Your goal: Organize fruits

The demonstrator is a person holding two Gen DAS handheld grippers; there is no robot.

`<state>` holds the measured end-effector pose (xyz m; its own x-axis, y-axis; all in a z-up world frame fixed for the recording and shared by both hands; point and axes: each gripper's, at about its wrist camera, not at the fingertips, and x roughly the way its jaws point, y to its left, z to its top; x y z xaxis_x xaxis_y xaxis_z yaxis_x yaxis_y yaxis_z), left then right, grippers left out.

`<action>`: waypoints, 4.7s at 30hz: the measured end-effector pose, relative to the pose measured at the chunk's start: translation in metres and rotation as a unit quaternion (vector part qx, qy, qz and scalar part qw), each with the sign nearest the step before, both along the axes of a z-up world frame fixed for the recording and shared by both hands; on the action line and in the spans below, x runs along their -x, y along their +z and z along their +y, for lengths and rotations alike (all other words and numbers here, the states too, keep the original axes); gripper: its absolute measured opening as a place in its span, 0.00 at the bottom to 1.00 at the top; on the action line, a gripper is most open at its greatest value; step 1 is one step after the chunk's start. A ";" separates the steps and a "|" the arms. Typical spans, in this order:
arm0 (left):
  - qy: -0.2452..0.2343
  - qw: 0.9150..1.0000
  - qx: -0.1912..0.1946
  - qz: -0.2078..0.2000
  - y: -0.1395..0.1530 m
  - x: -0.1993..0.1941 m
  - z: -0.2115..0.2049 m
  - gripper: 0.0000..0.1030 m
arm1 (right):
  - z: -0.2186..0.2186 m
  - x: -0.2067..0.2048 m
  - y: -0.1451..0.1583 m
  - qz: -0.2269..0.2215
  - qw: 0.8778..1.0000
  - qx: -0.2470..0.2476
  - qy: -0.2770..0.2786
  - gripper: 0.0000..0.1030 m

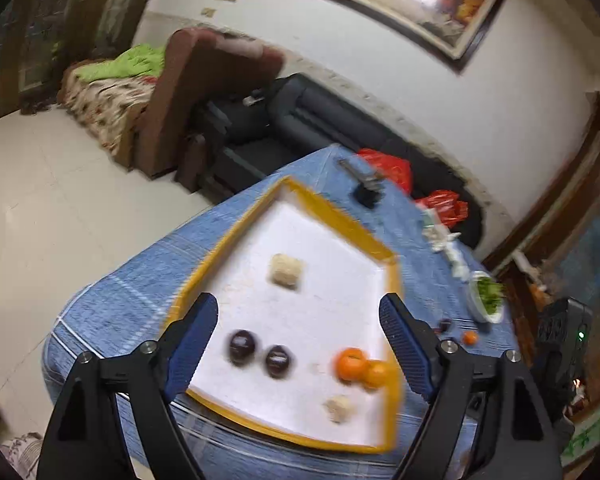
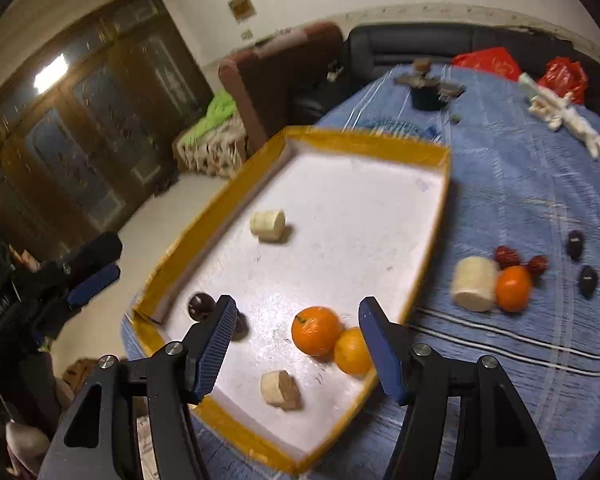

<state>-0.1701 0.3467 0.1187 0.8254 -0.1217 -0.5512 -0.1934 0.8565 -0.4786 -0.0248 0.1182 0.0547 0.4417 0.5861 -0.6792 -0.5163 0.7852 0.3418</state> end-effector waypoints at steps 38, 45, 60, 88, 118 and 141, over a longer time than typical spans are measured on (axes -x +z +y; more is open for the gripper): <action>-0.173 0.983 -0.046 0.024 0.066 -0.035 -0.145 1.00 | -0.334 0.022 0.023 -0.028 0.951 0.097 -0.292 0.70; -0.167 0.982 -0.038 0.080 0.017 -0.073 -0.158 1.00 | -0.335 -0.012 -0.042 0.015 0.946 0.152 -0.286 0.70; -0.204 0.957 -0.152 0.141 -0.047 -0.148 -0.233 1.00 | -0.335 -0.033 -0.042 0.029 0.966 0.062 -0.250 0.38; -0.267 0.879 -0.360 0.164 -0.087 -0.160 -0.267 1.00 | -0.248 -0.065 -0.060 0.060 0.985 -0.073 -0.147 0.40; 0.158 0.902 -0.382 0.127 -0.039 -0.150 -0.029 1.00 | -0.246 -0.073 -0.072 0.069 0.984 -0.056 -0.157 0.40; 0.070 0.930 -0.251 0.258 -0.093 -0.138 0.011 0.42 | -0.244 -0.077 -0.076 0.073 0.983 -0.048 -0.159 0.40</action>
<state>-0.0322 0.3574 0.0254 0.4230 0.3466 -0.8372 -0.4132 0.8961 0.1622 0.0521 -0.1262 -0.0213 0.5155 0.4988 -0.6968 -0.1901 0.8594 0.4746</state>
